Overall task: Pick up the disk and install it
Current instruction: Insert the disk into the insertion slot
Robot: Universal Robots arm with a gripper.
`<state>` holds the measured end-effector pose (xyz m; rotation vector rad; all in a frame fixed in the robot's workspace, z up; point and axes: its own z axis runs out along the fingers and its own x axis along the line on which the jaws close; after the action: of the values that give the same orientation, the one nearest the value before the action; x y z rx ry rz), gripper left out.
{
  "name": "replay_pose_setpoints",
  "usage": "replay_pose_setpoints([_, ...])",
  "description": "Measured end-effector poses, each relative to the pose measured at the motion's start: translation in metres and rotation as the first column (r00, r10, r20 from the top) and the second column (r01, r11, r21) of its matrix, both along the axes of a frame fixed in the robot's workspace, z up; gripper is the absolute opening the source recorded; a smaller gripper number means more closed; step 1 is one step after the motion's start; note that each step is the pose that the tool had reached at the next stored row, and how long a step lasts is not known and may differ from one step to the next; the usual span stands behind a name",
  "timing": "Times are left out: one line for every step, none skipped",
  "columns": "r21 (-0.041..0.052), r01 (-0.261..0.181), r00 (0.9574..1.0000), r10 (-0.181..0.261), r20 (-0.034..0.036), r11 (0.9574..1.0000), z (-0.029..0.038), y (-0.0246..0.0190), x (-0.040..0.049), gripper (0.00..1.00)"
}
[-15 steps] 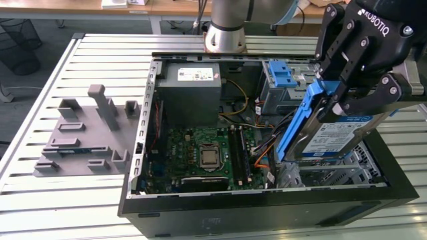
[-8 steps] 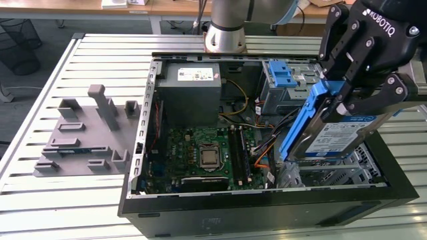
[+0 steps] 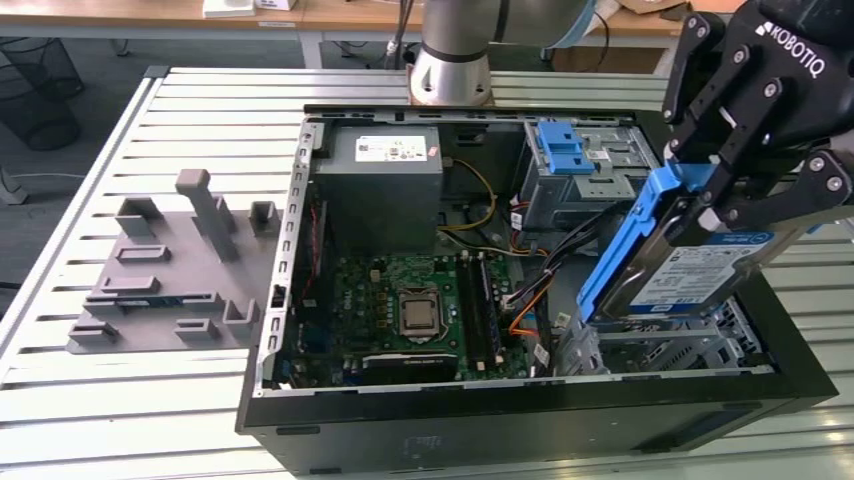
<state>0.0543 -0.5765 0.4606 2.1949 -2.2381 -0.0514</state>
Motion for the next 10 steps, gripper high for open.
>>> replay_pose_setpoints([-0.0001, 0.0, 1.0, 0.0, -0.0001, 1.0, -0.0005, 0.0, 0.0007, 0.37])
replay_pose_setpoints([0.0001, 0.0, 1.0, 0.0, 0.0, 1.0, -0.0013, 0.0, 0.001, 0.37])
replay_pose_setpoints([0.0002, 0.0, 1.0, 0.0, 0.0, 1.0, -0.0017, 0.0, 0.001, 0.37])
replay_pose_setpoints([0.0002, 0.0, 1.0, 0.0, 0.0, 1.0, -0.0017, 0.0, 0.001, 0.37])
replay_pose_setpoints([0.0001, 0.0, 1.0, 0.0, 0.0, 1.0, -0.0017, 0.0, 0.001, 0.37])
replay_pose_setpoints([0.0002, 0.0, 1.0, 0.0, 0.0, 1.0, -0.0018, 0.0, 0.001, 0.37])
replay_pose_setpoints([0.0002, 0.0, 1.0, 0.0, 0.0, 1.0, -0.0018, 0.0, 0.0011, 0.37])
replay_pose_setpoints([0.0004, 0.0, 1.0, 0.0, 0.0, 1.0, -0.0021, 0.0, 0.0012, 0.37])
replay_pose_setpoints([0.0005, 0.0, 1.0, 0.0, 0.0, 1.0, -0.0026, 0.0, 0.0013, 0.37])
replay_pose_setpoints([0.0004, 0.0, 1.0, 0.0, 0.0, 1.0, -0.0031, 0.0, 0.0016, 0.37])
